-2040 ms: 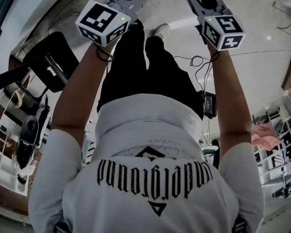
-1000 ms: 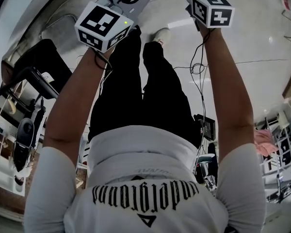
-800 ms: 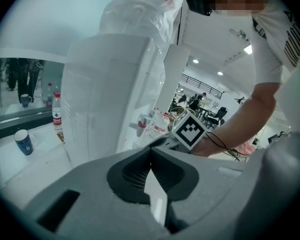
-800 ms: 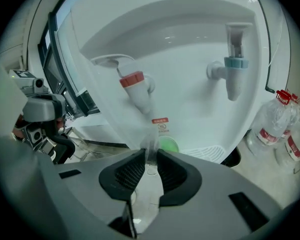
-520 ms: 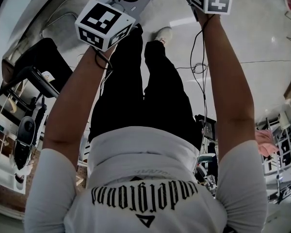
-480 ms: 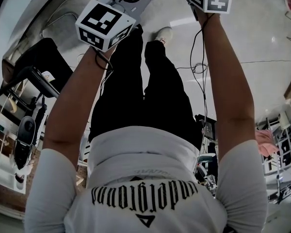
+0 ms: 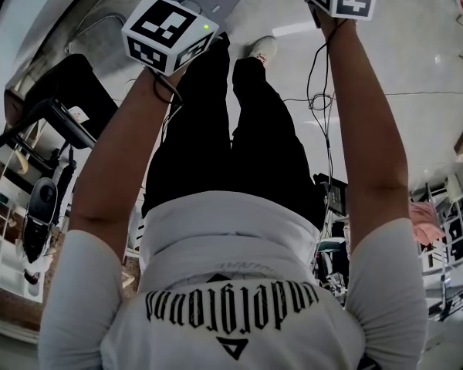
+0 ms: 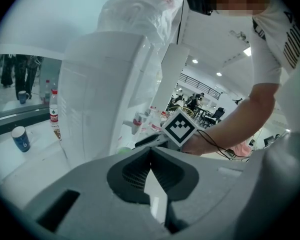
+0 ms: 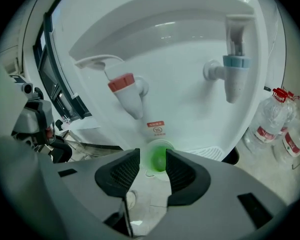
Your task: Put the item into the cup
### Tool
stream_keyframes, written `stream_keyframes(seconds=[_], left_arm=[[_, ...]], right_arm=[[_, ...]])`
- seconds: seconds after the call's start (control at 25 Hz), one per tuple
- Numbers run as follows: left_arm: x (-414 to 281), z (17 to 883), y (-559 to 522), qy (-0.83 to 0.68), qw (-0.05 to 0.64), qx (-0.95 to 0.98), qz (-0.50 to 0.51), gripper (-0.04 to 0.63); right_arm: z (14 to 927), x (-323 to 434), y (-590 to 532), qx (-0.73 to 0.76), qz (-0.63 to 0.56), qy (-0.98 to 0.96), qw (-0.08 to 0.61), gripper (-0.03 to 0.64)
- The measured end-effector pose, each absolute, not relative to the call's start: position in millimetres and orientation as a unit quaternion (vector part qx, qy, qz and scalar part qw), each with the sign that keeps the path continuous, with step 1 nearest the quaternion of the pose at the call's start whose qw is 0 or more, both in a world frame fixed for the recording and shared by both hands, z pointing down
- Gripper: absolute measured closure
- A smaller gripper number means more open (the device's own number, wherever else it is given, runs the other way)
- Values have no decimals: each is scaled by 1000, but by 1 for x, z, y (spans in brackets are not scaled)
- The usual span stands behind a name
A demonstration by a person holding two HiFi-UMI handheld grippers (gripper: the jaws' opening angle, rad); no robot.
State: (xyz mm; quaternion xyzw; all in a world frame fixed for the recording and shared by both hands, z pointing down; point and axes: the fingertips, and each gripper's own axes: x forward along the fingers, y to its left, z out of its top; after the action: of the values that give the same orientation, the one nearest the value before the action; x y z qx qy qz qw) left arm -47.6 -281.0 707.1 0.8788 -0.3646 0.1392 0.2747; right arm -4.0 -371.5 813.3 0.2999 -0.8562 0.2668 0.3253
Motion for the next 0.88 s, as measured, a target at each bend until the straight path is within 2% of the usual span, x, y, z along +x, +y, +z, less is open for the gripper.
stream_keyframes(seconds=[0.4, 0.88], left_arm=[[-44, 670, -278, -360, 254, 886, 145, 581], [-37, 582, -263, -359, 221, 897, 134, 581]], right_arm=[[759, 15, -350, 317, 249, -862, 307, 488], [622, 13, -300, 309, 195, -894, 260, 555]])
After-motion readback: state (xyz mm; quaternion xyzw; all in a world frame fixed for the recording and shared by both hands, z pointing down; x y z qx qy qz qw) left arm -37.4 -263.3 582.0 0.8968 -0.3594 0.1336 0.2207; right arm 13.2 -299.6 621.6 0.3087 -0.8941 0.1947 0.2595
